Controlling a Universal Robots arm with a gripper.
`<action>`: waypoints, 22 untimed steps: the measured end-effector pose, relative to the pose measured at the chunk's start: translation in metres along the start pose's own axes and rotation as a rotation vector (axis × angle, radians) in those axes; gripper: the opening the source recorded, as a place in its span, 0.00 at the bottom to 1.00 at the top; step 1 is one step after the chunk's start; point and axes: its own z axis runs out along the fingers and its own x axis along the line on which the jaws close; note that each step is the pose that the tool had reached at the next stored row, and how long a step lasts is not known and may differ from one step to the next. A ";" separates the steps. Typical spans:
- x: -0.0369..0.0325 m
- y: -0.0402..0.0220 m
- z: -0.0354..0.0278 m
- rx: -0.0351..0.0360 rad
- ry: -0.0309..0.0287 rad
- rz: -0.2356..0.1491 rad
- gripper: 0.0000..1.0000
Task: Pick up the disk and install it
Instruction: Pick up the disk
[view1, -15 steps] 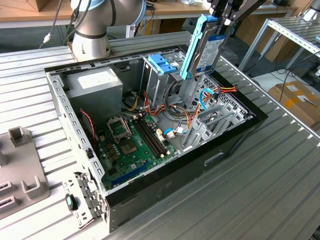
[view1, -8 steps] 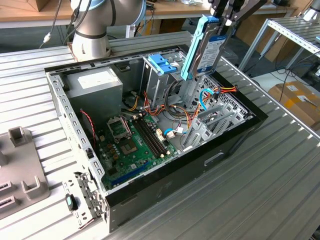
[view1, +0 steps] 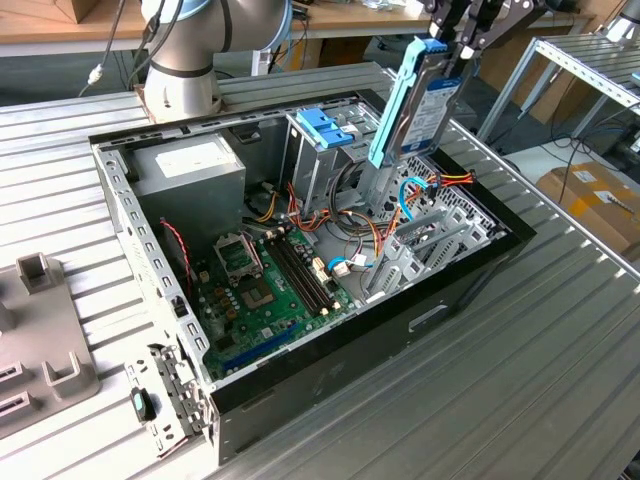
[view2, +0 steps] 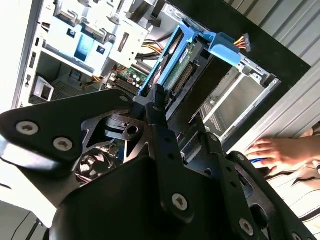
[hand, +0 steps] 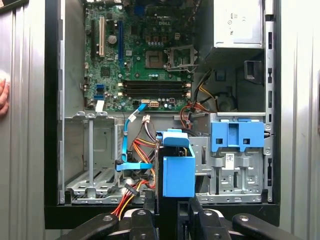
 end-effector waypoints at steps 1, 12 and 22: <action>0.0011 0.0000 0.0000 0.0000 -0.0001 0.000 0.35; 0.0168 0.0002 -0.0002 0.0000 0.0000 0.000 0.35; 0.0296 0.0004 -0.0003 0.0000 0.0005 0.000 0.35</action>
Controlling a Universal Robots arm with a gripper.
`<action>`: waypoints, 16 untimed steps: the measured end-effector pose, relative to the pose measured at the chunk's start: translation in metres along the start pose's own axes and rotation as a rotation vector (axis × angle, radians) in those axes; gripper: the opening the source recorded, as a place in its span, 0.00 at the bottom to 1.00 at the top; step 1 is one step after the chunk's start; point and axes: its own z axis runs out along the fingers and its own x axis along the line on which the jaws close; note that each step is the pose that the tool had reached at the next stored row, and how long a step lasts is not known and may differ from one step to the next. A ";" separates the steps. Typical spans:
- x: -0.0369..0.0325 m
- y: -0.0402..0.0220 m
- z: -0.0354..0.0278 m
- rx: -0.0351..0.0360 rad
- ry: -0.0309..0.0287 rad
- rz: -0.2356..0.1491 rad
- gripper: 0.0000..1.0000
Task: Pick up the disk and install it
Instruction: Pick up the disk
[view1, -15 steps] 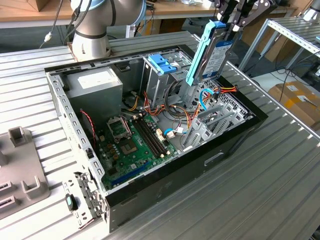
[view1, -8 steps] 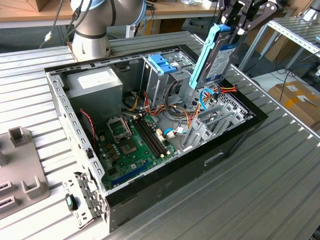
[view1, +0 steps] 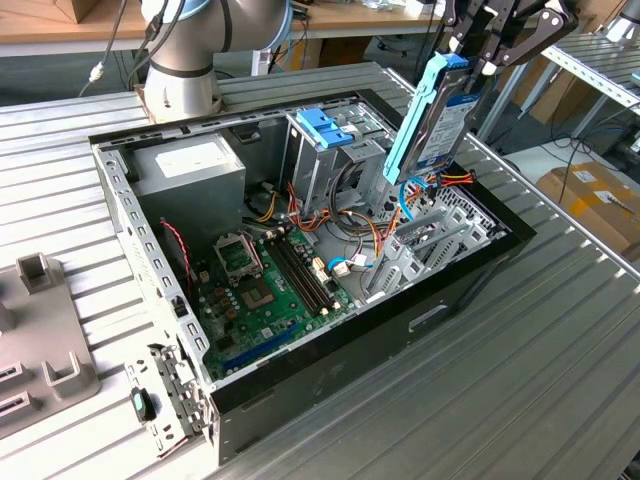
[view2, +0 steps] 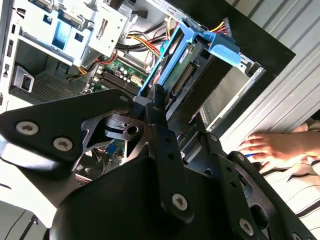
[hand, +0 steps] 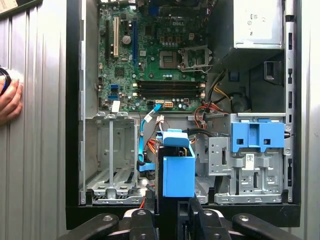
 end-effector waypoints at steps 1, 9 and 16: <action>0.0001 0.0000 0.0000 0.0000 0.0000 0.000 0.35; 0.0003 0.0000 0.0000 0.0000 0.0000 0.000 0.35; 0.0073 0.0001 0.0000 0.0000 -0.0001 0.000 0.35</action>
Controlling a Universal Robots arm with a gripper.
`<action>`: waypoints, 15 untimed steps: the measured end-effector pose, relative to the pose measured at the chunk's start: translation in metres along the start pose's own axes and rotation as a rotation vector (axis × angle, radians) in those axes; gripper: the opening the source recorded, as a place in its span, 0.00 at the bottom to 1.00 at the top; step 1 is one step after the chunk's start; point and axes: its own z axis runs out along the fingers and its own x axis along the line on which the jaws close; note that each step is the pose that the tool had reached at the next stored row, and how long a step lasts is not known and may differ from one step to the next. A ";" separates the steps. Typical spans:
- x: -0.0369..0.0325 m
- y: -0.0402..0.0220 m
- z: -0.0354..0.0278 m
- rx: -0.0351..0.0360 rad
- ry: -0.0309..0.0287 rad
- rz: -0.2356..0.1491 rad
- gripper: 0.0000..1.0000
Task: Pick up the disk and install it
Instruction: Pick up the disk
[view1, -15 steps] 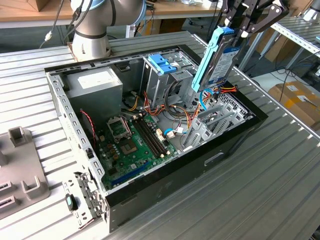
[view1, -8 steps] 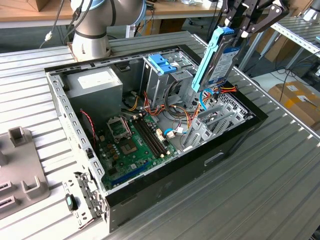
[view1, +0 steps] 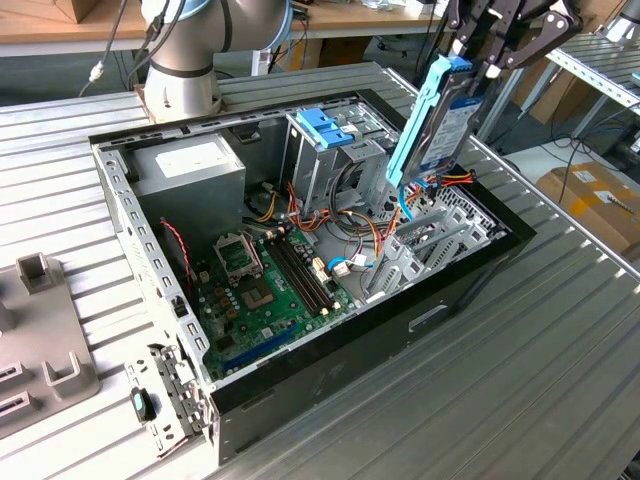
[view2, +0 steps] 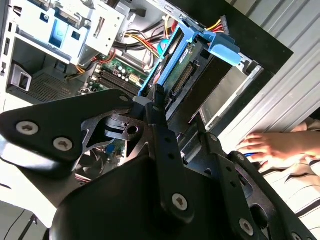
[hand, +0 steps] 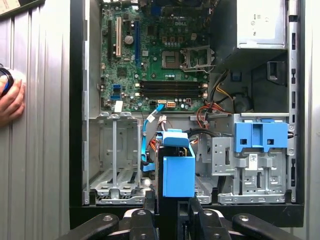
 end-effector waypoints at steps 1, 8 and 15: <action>0.0017 0.0000 -0.0001 0.0000 0.0001 0.000 0.35; 0.0166 0.0002 -0.0002 0.0000 0.0001 0.000 0.35; 0.0328 0.0004 -0.0004 0.0000 0.0001 0.000 0.35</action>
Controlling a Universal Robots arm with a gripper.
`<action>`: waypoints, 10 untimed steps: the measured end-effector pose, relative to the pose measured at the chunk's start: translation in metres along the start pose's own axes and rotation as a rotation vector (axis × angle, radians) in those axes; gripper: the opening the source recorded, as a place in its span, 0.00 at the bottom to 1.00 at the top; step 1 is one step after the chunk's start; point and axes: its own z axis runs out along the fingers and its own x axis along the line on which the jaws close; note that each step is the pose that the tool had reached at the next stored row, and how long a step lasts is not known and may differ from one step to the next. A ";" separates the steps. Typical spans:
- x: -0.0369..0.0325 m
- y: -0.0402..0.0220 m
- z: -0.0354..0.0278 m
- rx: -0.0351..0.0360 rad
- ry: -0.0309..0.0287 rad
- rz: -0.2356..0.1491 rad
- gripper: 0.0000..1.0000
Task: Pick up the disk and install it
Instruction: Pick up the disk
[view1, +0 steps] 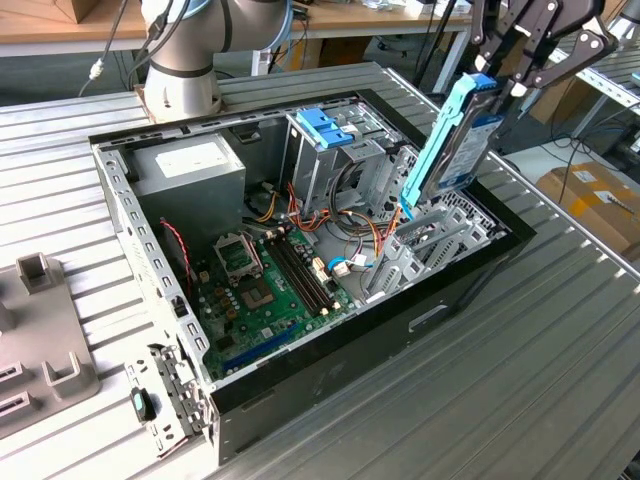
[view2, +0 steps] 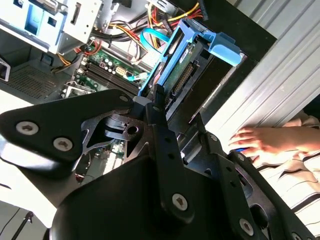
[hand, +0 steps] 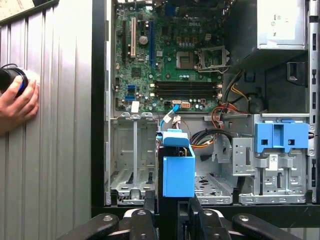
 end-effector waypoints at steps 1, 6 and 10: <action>0.0018 0.0000 0.0000 0.0000 0.0000 0.000 0.35; 0.0135 0.0002 -0.0001 0.0000 0.0000 0.000 0.35; 0.0229 0.0031 0.0008 0.0012 -0.0001 0.000 0.35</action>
